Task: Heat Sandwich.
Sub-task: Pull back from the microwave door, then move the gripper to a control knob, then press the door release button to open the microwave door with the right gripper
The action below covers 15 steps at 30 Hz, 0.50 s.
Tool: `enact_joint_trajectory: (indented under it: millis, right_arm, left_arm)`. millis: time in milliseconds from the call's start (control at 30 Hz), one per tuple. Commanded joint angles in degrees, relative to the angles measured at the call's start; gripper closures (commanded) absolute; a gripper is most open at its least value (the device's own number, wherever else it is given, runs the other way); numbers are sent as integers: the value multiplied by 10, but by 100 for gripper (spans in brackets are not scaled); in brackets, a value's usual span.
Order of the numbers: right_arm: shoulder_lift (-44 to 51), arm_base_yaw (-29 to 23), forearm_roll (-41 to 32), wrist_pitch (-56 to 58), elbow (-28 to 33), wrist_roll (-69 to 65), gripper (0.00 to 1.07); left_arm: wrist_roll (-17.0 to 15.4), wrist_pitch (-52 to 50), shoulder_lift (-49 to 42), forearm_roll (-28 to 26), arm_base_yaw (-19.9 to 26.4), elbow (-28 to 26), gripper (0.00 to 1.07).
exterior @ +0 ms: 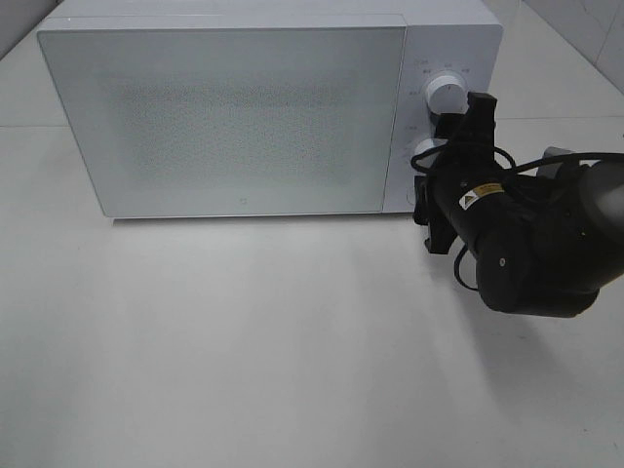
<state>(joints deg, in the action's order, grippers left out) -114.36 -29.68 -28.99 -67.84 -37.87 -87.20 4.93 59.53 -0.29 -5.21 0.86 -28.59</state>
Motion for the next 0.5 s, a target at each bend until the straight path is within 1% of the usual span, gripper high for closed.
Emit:
enact_joint_trajectory:
  millis: [33, 133, 167, 300, 333, 367, 467, 500]
  right_arm:
    - [25, 4, 28, -31, 17, -3, 31]
    - [46, 4, 36, -14, 41, -3, 31]
    - [46, 4, 36, -14, 41, -3, 31]
    - [73, 4, 57, 11, 77, 4, 31]
    - [73, 4, 57, 11, 77, 4, 31]
    - [84, 4, 62, 20, 93, 7, 31]
    - [95, 4, 66, 36, 105, 13, 31]
    - [109, 4, 78, 56, 115, 28, 31]
  left_arm:
    - [1, -2, -15, -2, 1, 2, 9]
    - [1, -2, -15, -2, 1, 2, 9]
    - [1, -2, -15, -2, 1, 2, 9]
    - [1, -2, -15, -2, 1, 2, 9]
    - [1, -2, -15, -2, 1, 2, 9]
    - [1, -2, -15, -2, 1, 2, 9]
    - [1, -2, -15, -2, 1, 2, 9]
    - [1, -2, -15, -2, 1, 2, 9]
